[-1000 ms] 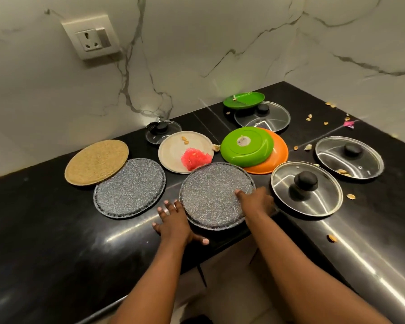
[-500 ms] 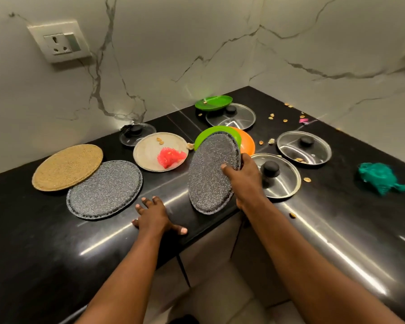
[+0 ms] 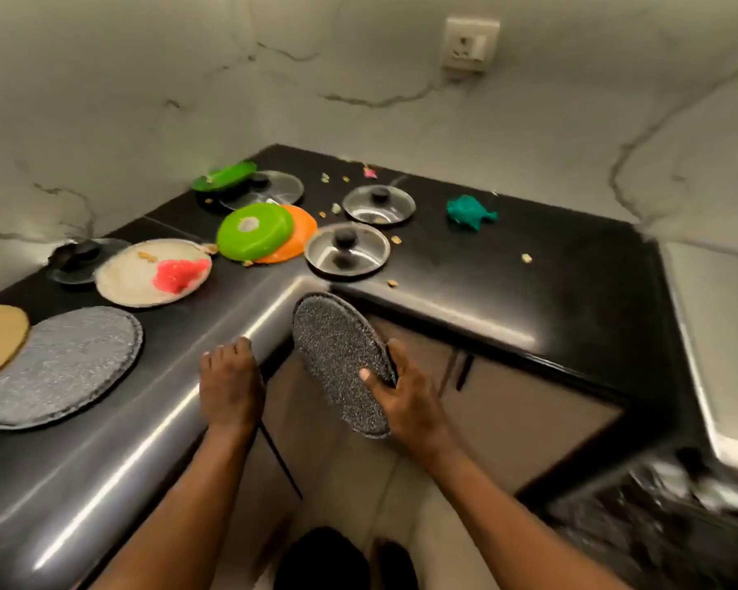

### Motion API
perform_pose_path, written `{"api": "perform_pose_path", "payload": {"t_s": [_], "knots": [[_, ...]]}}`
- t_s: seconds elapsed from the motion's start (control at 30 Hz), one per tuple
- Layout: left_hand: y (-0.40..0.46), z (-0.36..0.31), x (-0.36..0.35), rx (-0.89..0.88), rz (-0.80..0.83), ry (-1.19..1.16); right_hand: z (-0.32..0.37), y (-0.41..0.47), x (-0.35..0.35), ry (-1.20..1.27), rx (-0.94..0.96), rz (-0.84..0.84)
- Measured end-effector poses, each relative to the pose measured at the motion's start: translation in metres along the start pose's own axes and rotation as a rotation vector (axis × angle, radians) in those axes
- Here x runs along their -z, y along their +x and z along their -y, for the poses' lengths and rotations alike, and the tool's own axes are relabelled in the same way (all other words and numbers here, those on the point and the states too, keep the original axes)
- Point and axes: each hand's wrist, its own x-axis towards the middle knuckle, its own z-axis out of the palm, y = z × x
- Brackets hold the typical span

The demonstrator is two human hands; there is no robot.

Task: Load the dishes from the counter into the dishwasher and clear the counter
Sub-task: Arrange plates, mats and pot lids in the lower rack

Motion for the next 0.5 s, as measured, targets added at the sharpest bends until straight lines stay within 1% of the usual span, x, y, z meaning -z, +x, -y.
{"api": "perform_pose_path", "payload": {"t_s": [0.03,0.07,0.1,0.17,0.27,0.33,0.5], "knots": [[-0.021,-0.008,-0.002,-0.075,-0.071,-0.050,-0.010,-0.030,0.006,-0.008,-0.072,-0.021],[-0.040,-0.016,-0.004,-0.140,-0.094,-0.095,-0.019,-0.058,0.012,-0.033,-0.132,-0.029],[-0.061,-0.025,-0.008,-0.205,-0.079,-0.124,-0.031,-0.087,0.020,-0.051,-0.178,-0.036],[-0.097,-0.042,-0.018,-0.309,0.017,-0.114,-0.050,-0.140,0.038,-0.090,-0.241,-0.065],[-0.152,-0.076,-0.031,-0.439,0.233,-0.123,-0.076,-0.214,0.076,-0.223,-0.381,-0.137],[-0.182,-0.099,-0.033,-0.526,0.345,-0.131,-0.090,-0.254,0.100,-0.293,-0.450,-0.167],[-0.252,-0.163,-0.045,-0.689,0.566,-0.120,-0.122,-0.340,0.151,-0.337,-0.664,-0.355]]}}
